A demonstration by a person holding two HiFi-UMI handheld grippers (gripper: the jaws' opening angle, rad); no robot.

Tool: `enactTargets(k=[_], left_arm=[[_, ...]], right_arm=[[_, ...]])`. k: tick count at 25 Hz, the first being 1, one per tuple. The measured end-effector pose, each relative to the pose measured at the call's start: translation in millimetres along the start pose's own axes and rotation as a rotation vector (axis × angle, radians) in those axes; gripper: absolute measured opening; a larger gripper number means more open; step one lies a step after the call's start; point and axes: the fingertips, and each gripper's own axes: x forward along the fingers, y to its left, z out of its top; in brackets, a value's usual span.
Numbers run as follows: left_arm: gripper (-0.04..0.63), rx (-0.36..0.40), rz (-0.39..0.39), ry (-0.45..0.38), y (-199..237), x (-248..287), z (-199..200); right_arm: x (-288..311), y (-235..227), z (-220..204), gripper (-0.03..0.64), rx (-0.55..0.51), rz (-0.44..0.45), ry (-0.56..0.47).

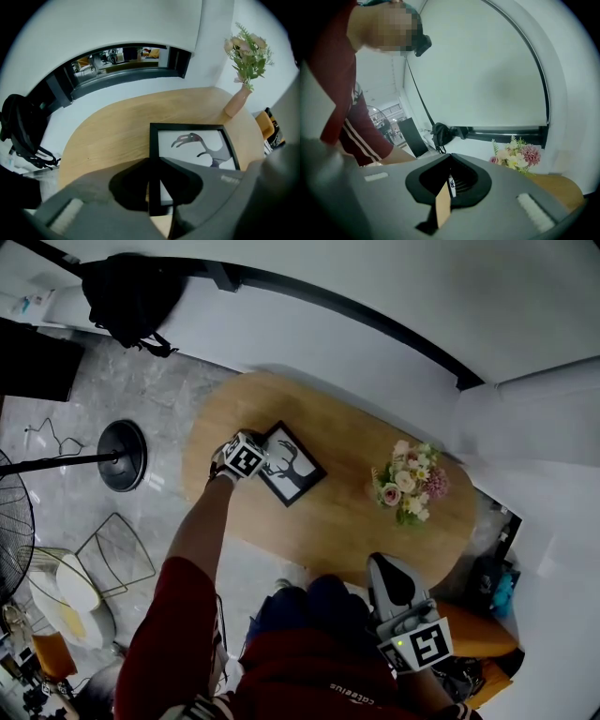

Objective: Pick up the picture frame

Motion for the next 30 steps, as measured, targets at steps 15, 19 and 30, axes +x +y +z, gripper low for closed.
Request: enactTargets(k=[15, 19, 30], left_arm=[[0.067, -0.065, 0.054, -0.160, -5.6, -96.9, 25.8], [0.067, -0.068, 0.089, -0.215, -5.6, -150.6, 30.9], [0.069, -0.162, 0.175, -0.475, -50.1, -364.6, -0.8]], right_arm=[[-32.0, 22.8, 39.7, 0.000, 0.006, -0.024, -0.067], [-50.9, 42.0, 56.0, 0.000, -0.025, -0.014, -0.097], [-125.4, 165.9, 85.2, 0.000, -0.170, 0.036, -0.189]])
